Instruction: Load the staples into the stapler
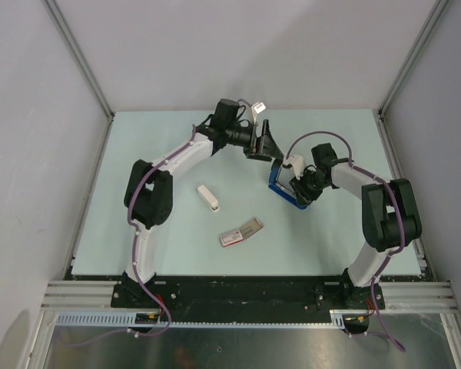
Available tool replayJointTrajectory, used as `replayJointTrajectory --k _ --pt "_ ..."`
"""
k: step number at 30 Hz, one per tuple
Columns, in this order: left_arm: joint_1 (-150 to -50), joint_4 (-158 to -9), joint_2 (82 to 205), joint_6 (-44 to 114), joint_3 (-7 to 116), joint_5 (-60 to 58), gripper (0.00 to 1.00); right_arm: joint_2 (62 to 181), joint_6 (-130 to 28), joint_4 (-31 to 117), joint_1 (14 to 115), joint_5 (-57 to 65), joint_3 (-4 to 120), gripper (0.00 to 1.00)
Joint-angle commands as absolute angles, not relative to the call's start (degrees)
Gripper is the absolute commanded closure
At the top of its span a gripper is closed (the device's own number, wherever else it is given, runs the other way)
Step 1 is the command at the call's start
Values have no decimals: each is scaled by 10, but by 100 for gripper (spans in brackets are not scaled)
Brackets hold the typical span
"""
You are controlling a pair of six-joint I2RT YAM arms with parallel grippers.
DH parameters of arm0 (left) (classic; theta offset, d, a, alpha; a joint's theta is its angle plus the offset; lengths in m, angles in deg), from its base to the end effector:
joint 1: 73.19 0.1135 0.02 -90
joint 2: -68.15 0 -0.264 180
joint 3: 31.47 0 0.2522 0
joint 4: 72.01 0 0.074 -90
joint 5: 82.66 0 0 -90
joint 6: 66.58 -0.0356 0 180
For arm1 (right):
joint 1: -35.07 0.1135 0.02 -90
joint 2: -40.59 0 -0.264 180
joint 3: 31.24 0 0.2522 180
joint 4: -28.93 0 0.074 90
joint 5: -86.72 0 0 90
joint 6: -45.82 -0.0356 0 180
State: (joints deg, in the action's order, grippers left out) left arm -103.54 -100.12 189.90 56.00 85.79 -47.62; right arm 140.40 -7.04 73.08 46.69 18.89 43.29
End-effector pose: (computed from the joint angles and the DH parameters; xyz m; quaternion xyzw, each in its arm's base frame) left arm 0.4080 -0.2727 0.2674 0.2064 0.7823 -0.5676 0.1521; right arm 0.3211 0.0798 0.1658 -0.4298 0.8653 0.1458 0.2127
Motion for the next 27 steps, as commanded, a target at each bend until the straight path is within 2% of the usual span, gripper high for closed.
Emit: replayJointTrajectory --k 1,13,27 --pt "-1005 -983 1858 562 850 -498 1 1388 -60 710 460 193 411 61" --pt "-872 -983 1788 505 716 -509 0 1341 -70 623 460 196 339 61" --pt "-774 -983 1720 464 620 -537 1 1291 -104 552 460 201 294 61"
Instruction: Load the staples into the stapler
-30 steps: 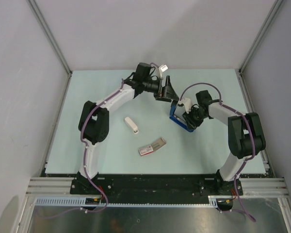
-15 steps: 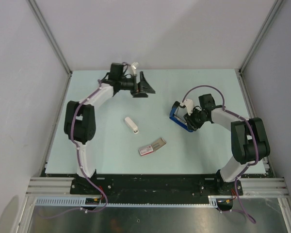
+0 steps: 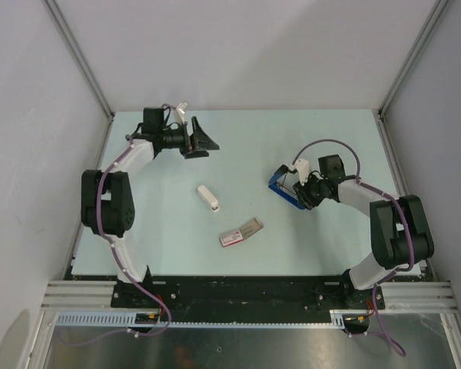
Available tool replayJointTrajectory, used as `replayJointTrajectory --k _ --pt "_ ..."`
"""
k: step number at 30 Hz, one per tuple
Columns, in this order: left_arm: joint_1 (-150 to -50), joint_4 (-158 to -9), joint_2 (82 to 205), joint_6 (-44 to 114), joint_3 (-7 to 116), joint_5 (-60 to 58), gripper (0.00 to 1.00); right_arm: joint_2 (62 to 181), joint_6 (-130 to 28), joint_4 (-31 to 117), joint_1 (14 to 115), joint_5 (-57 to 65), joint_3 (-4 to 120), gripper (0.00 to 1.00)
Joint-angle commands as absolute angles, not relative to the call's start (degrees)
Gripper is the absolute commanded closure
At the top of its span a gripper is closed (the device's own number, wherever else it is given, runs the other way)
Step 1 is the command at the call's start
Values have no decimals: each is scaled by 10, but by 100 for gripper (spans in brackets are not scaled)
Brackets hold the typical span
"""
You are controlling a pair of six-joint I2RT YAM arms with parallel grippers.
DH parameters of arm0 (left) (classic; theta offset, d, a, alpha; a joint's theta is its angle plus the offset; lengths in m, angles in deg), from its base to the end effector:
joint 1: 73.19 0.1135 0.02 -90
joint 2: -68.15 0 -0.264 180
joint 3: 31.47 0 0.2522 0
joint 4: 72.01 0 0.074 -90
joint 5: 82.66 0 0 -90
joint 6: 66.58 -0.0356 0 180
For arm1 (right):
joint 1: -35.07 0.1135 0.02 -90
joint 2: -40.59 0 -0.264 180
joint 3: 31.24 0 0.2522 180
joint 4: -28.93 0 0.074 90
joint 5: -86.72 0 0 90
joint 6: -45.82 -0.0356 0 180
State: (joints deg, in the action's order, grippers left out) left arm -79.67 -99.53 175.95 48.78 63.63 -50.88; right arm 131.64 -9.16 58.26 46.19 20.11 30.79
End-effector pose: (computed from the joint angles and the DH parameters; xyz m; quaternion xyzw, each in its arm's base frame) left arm 0.4115 -0.0772 0.2495 0.0720 0.8154 -0.5252 0.2326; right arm 0.2930 0.0720 0.1643 -0.4200 0.8451 0.1355 0.3016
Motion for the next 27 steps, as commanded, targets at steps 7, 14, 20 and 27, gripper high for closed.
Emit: replayJointTrajectory --k 7,14,20,27 --pt "-748 -983 1705 453 596 -547 1 1280 -131 519 461 218 283 61" --pt "-742 -983 1694 443 572 -550 1 1280 -136 509 469 217 282 60" --pt "-734 -983 1684 434 566 -553 1 1245 -123 535 463 232 282 49" --pt "-717 -983 1662 423 555 -555 0 1211 -108 577 458 260 295 30"
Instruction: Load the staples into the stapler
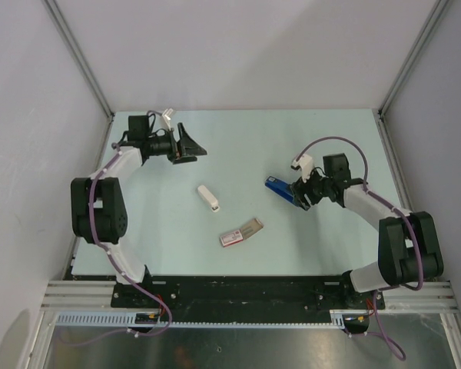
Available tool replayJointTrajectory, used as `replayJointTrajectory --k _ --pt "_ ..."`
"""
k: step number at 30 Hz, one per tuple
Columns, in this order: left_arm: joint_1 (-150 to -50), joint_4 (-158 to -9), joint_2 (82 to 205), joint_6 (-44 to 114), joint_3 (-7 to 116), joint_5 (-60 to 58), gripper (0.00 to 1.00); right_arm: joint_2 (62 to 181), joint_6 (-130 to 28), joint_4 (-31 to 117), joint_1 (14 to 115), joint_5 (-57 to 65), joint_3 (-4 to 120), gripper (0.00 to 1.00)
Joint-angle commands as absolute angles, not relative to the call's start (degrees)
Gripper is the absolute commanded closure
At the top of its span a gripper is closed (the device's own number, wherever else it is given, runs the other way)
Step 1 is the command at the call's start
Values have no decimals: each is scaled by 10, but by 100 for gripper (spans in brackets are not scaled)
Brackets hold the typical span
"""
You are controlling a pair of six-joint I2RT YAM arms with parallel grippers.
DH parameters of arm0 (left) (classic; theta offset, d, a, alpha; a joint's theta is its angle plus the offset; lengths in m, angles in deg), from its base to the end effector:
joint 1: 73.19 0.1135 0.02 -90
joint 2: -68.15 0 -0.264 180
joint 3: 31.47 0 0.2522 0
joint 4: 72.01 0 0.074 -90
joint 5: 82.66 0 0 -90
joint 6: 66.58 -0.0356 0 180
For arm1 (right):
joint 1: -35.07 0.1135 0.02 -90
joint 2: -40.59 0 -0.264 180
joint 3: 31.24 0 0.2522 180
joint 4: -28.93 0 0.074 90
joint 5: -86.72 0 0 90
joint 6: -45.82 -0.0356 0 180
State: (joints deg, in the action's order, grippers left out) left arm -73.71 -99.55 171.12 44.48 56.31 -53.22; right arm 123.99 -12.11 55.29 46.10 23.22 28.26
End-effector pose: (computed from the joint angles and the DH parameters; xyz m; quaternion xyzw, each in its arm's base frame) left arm 0.3896 -0.0345 0.2426 0.0579 0.8145 -0.5186 0.2536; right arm 0.2796 0.0707 0.1922 -0.4087 0.8228 0.1515 0.3646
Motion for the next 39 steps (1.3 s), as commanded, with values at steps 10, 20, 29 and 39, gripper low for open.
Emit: replayJointTrajectory --k 10,20,29,39 --pt "-672 -991 1579 363 519 -550 1 1180 -120 626 476 215 350 1" --pt "-635 -1057 1436 190 456 -450 1 1131 -204 602 572 20 409 1" --pt "-626 -1069 1249 104 407 -303 1 1073 -227 501 656 -194 428 1" --pt "-627 -1066 1136 95 376 -223 1 1027 -231 375 676 -293 429 1"
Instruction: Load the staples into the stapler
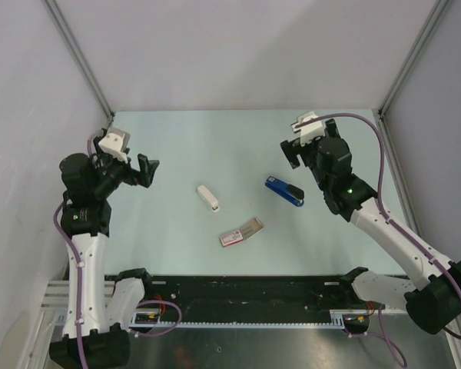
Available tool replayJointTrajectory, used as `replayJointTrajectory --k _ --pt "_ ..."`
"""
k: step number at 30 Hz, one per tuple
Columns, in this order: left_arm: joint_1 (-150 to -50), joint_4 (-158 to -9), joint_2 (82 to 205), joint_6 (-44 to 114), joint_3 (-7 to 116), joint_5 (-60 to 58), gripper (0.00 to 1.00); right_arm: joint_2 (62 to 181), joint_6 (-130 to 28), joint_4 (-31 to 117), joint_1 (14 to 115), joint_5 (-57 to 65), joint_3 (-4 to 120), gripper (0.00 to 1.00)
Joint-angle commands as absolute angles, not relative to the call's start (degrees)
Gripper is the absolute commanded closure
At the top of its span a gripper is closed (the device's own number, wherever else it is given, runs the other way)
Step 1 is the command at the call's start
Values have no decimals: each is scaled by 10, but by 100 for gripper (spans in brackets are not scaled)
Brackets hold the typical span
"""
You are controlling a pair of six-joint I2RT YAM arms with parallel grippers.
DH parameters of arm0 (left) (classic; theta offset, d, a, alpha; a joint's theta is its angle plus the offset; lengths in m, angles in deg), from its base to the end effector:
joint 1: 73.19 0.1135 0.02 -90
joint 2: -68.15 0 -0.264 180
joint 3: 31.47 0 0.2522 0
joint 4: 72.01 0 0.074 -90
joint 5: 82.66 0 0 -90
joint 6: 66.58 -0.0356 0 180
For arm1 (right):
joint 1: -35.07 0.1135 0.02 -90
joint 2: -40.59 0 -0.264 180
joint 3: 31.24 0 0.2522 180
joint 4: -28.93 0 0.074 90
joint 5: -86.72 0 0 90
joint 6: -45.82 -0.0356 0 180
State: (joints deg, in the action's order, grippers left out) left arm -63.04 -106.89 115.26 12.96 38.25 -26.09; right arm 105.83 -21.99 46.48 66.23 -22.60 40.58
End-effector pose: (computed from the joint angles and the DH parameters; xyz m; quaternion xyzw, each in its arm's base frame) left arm 0.1752 0.0114 0.3818 0.1825 0.7452 -0.1128 0.6313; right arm 0.2334 0.1274 0.3617 -0.2460 0.7275 -0.0800 0.6355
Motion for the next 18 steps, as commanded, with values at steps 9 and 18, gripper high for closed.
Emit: replayJointTrajectory --k 9,18 --pt "-626 -1044 1110 126 347 -202 1 1017 -223 339 689 -367 386 1" --pt "-626 -1028 1101 129 327 -202 0 978 -235 321 680 -362 363 1"
